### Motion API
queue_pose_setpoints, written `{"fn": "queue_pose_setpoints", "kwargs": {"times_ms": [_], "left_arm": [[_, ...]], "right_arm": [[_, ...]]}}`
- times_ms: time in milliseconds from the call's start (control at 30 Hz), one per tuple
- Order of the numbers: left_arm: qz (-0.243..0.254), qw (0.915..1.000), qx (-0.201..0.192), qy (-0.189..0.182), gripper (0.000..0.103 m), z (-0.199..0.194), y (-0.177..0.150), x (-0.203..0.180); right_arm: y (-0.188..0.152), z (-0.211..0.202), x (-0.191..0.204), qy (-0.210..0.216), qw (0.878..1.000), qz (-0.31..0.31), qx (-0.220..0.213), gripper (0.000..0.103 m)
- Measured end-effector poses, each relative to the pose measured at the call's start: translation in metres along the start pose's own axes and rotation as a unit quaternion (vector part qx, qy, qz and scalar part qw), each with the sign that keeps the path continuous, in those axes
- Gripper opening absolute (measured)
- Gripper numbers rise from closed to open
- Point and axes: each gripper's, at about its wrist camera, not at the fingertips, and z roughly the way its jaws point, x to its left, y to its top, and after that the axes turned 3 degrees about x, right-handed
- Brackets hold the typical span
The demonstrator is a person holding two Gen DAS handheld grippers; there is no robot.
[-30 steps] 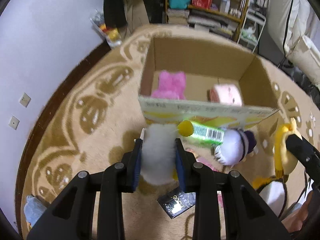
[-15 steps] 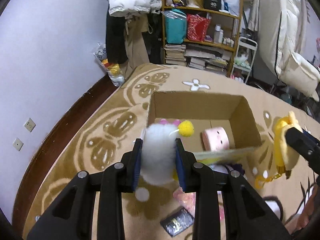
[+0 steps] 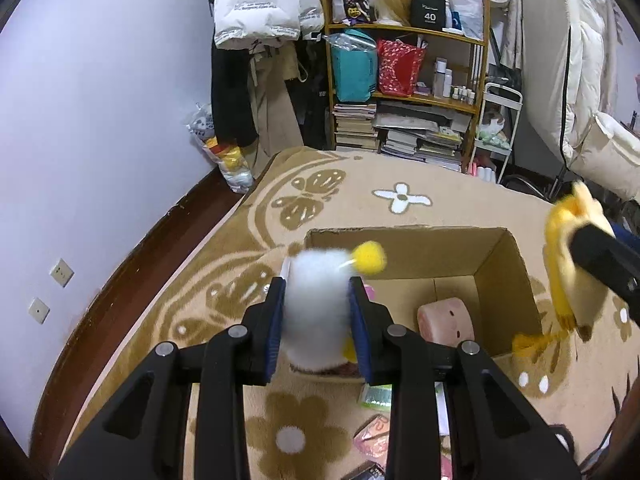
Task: Organize soft objects
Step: 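Lower both held toys into the cardboard box and open both grippers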
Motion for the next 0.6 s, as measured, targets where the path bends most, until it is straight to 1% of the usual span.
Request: {"fn": "queue_pose_setpoints", "kwargs": {"times_ms": [133,300,433,500,600], "left_arm": [[0.011,0.9999,-0.006,0.001,0.029,0.003,0.005,-0.004],[0.015,0.9997,-0.003,-0.017,0.029,0.013,0.009,-0.006],[-0.001,0.9993,0.022,-0.029,0.029,0.029,0.007,0.002],[-0.008,0.9988,0.039,-0.029,0.029,0.038,0.007,0.005],[-0.011,0.9982,0.053,-0.028,0.029,0.046,0.004,0.005]], "right_arm": [[0.013,0.013,0.002,0.0,1.0,-0.008,-0.009,0.077],[0.021,0.033,0.001,-0.001,1.0,-0.016,-0.006,0.077],[0.017,0.053,-0.002,-0.006,1.0,-0.016,0.011,0.078],[0.012,0.063,-0.006,-0.003,1.0,-0.007,0.024,0.08],[0.006,0.074,-0.011,0.002,0.999,0.003,0.04,0.082]]}}
